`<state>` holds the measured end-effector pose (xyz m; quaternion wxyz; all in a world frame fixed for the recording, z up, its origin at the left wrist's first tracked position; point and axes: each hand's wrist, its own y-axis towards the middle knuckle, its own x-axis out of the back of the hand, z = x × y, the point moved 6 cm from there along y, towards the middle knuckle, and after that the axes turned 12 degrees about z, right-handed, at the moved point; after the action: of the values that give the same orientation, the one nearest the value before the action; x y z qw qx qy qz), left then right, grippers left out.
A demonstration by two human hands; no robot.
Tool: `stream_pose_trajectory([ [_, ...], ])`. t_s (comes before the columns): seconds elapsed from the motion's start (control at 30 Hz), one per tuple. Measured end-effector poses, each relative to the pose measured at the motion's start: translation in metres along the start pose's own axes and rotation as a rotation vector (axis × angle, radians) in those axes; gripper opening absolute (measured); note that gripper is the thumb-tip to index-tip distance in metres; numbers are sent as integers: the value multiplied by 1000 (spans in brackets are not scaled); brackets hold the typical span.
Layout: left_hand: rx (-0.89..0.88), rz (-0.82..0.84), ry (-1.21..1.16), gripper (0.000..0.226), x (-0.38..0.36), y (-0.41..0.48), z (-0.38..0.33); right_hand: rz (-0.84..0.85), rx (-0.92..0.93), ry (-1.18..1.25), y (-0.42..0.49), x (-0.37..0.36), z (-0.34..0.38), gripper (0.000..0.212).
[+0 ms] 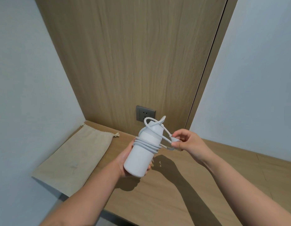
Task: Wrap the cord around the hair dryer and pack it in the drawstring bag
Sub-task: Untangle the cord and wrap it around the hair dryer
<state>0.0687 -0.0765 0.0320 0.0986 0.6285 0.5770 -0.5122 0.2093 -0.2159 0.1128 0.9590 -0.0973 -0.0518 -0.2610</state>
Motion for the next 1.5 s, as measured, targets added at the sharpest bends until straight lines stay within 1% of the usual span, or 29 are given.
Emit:
stream_pose_trajectory([
  [0.13,-11,-17,15,71,-3,2,0,51,-22,-66,1,-12,-2,17],
  [0.27,-9,-57,33,70,-2,0,-4,41,-3,-102,-2,-9,6,16],
  [0.37,2,-96,58,72,-1,-2,-3,86,0,-152,-6,-9,11,25],
  [0.53,-15,-91,61,76,-5,0,0,130,-31,-401,-10,-15,17,30],
  [0.6,-18,-107,51,81,-2,0,0,194,-49,-483,-9,-16,20,31],
  [0.67,-14,-144,48,84,1,0,1,305,-92,-562,-9,-19,22,32],
  [0.73,-16,-180,68,83,3,1,2,398,-132,-666,-9,-22,23,28],
  [0.77,-24,-188,68,82,3,2,2,412,-148,-714,-8,-24,23,25],
  [0.83,-50,-197,65,79,3,5,3,371,-178,-730,-6,-24,22,19],
  [0.9,-90,-220,38,79,5,7,3,275,-195,-642,-6,-24,23,21],
  [1.03,-166,-219,-60,76,3,12,2,63,-125,-465,-7,-21,24,26],
  [1.1,-180,-220,-73,77,2,14,1,-25,-94,-444,-6,-19,23,27],
  [1.17,-186,-225,-85,76,1,16,0,-77,-76,-438,-5,-17,21,25],
  [1.33,-178,-203,-129,68,-6,18,3,-106,-44,-413,-7,-11,23,21],
  [1.43,-154,-223,-112,68,-3,18,3,-53,-51,-371,-9,-11,22,15],
  [1.5,-140,-232,-102,71,-2,18,2,-20,-55,-392,-10,-10,23,12],
])
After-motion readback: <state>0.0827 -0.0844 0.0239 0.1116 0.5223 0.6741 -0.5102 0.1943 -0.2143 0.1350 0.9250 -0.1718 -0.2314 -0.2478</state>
